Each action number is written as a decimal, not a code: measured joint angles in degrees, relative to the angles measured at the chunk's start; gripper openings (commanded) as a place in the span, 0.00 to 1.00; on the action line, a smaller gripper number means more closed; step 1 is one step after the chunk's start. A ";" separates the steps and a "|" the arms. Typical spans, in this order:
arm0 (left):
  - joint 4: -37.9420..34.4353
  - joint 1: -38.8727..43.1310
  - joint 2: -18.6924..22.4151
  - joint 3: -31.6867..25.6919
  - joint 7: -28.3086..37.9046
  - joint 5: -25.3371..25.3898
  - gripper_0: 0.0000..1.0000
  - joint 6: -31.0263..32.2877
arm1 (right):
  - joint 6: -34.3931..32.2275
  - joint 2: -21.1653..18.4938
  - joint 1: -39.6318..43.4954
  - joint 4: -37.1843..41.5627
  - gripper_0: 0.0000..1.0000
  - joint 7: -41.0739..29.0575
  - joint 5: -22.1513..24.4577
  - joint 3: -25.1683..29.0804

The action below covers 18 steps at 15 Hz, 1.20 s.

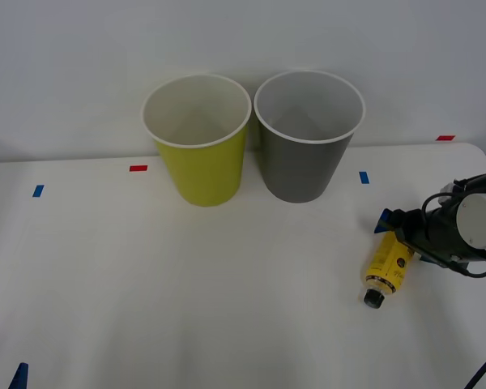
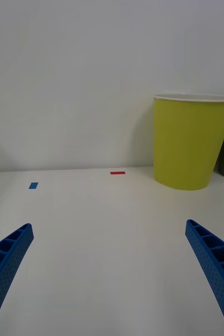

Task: Put cans in the gray bin and PET bottles in the light green bin.

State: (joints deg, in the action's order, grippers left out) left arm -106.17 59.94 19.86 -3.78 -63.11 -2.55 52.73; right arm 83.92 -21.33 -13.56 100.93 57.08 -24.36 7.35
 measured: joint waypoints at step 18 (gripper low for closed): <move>0.00 0.00 0.00 0.00 0.00 0.00 1.00 0.00 | -3.11 1.76 0.30 -0.26 0.00 -0.42 5.52 -0.25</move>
State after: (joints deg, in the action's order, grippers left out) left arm -106.17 59.94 19.86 -3.78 -63.11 -2.55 52.73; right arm 80.81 -19.58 -13.26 100.68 56.66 -18.83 7.11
